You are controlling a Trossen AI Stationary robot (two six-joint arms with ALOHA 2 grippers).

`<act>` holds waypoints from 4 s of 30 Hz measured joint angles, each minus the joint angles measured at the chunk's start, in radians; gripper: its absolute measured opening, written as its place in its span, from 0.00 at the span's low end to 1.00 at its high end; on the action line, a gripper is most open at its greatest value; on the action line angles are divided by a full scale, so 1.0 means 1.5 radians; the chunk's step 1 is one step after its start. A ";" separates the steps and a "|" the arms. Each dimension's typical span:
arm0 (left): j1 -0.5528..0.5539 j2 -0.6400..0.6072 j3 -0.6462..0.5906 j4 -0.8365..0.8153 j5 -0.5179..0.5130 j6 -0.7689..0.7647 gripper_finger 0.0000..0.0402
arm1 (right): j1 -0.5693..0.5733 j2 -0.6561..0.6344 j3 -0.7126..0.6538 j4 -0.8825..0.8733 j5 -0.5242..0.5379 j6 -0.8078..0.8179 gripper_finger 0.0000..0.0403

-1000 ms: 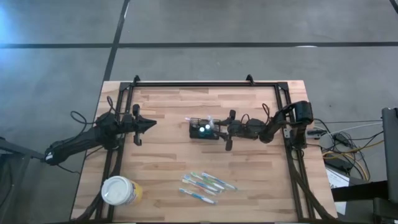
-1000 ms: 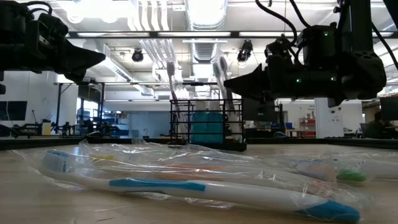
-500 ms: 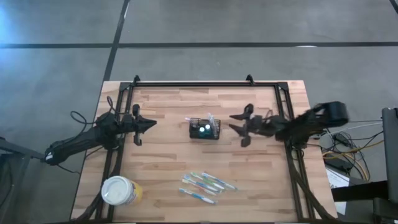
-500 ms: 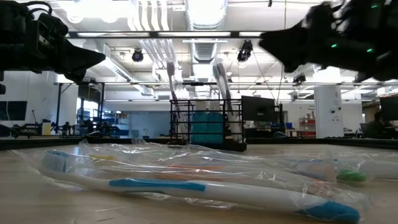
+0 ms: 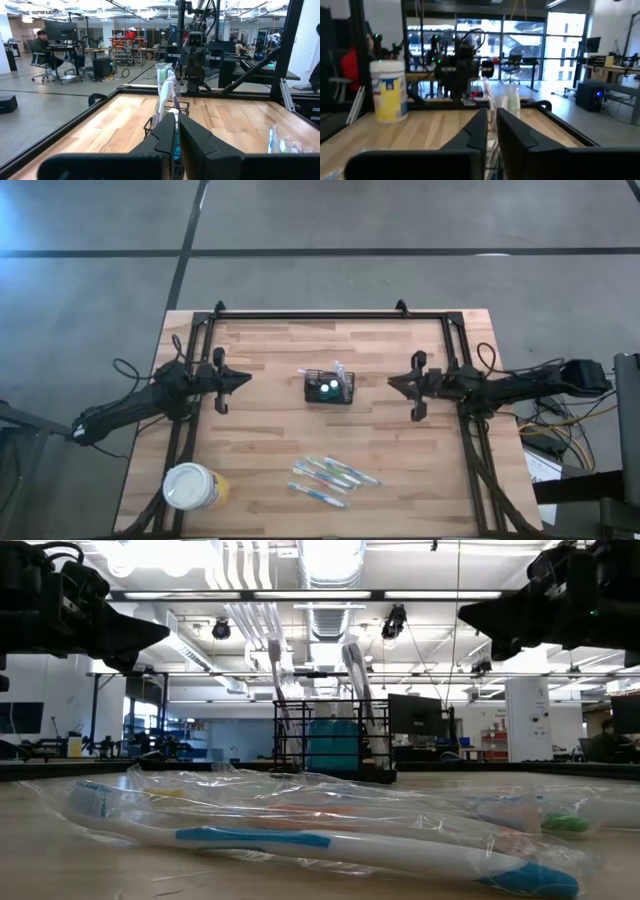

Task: Pick & Place toothbrushing station
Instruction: Put the top blue toothbrush into the black organizer

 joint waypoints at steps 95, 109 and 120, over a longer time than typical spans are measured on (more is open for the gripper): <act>-0.001 0.001 0.000 -0.004 0.026 -0.072 0.07 | 0.406 0.784 0.955 -1.220 0.002 0.444 0.56; -0.001 0.000 0.000 -0.004 0.026 -0.073 0.07 | 0.406 0.775 0.871 -1.143 0.018 0.448 0.42; -0.001 0.001 0.000 0.000 0.026 -0.071 0.07 | 0.402 0.744 0.865 -1.207 0.021 0.443 0.05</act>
